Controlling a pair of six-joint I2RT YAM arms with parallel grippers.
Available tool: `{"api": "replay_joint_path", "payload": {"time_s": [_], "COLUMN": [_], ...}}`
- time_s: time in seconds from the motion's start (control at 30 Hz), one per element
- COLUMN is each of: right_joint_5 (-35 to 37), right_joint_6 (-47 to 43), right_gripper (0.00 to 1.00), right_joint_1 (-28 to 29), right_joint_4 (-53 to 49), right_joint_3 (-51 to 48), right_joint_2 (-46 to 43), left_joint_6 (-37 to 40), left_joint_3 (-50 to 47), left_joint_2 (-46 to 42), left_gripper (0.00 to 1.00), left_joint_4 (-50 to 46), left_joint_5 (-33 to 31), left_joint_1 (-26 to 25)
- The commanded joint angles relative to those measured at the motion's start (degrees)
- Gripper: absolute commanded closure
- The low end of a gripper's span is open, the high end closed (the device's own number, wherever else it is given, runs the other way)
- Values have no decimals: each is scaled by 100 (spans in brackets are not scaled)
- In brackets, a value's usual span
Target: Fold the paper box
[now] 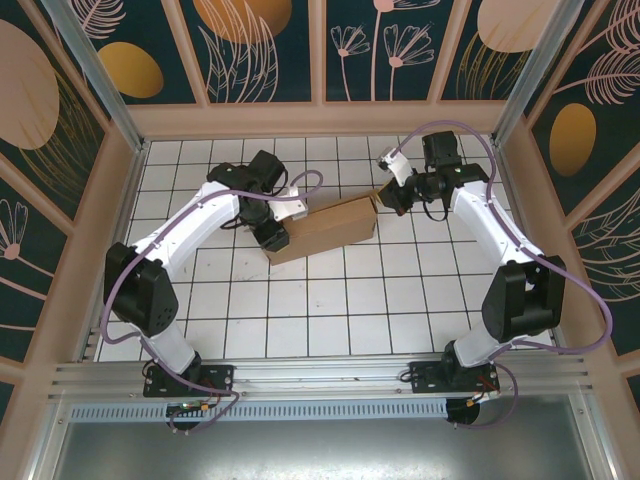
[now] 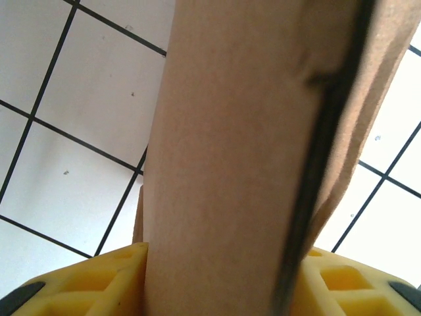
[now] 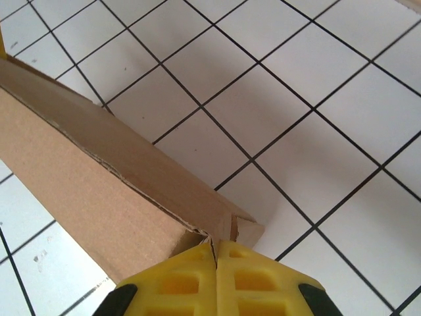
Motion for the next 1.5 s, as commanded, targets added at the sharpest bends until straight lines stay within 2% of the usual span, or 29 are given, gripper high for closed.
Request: {"api": "replay_joint_path", "payload": {"time_s": [0.0, 0.1, 0.17, 0.3, 0.5, 0.6, 0.77, 0.97, 1.13, 1.3, 1.4, 1.47], "right_joint_5": [0, 166, 289, 458, 563, 700, 764, 820, 809, 784, 710, 643], "right_joint_6": [717, 895, 989, 1192, 1368, 1394, 1394, 1364, 1352, 1092, 968, 898], "right_gripper": [100, 100, 100, 100, 100, 100, 100, 100, 100, 100, 100, 100], "right_joint_1": [96, 131, 146, 189, 206, 207, 190, 156, 100, 20, -69, -152], "right_joint_4": [67, 82, 135, 172, 142, 96, 59, 7, -53, -114, -236, -343], "right_joint_3": [134, 77, 35, 34, 47, 29, -3, 48, 184, 258, 330, 428], "right_joint_2": [-52, -99, -139, -186, -161, -161, -226, -175, -47, -5, 46, 117], "left_joint_6": [-201, -243, -257, -307, -430, -490, -496, -638, -652, -819, -913, -963], "left_joint_3": [-2, 82, 92, 71, -155, -172, -269, -678, -1135, -1393, -1657, -1850], "left_joint_2": [370, 431, 402, 293, 200, 161, 10, -551, -872, -1005, -1034, -1016], "left_gripper": [53, 50, 38, 31, 30, 24, 24, 23, 12, 4, 2, 4], "left_joint_4": [306, 335, 426, 644, 928, 968, 1003, 1311, 1675, 2332, 2956, 3305], "left_joint_5": [64, -51, -152, -220, -393, -472, -598, -335, 157, 860, 922, 892], "left_joint_1": [16, 20, 24, 20, 17, 21, 62, 270, 360, 613, 630, 649]}}
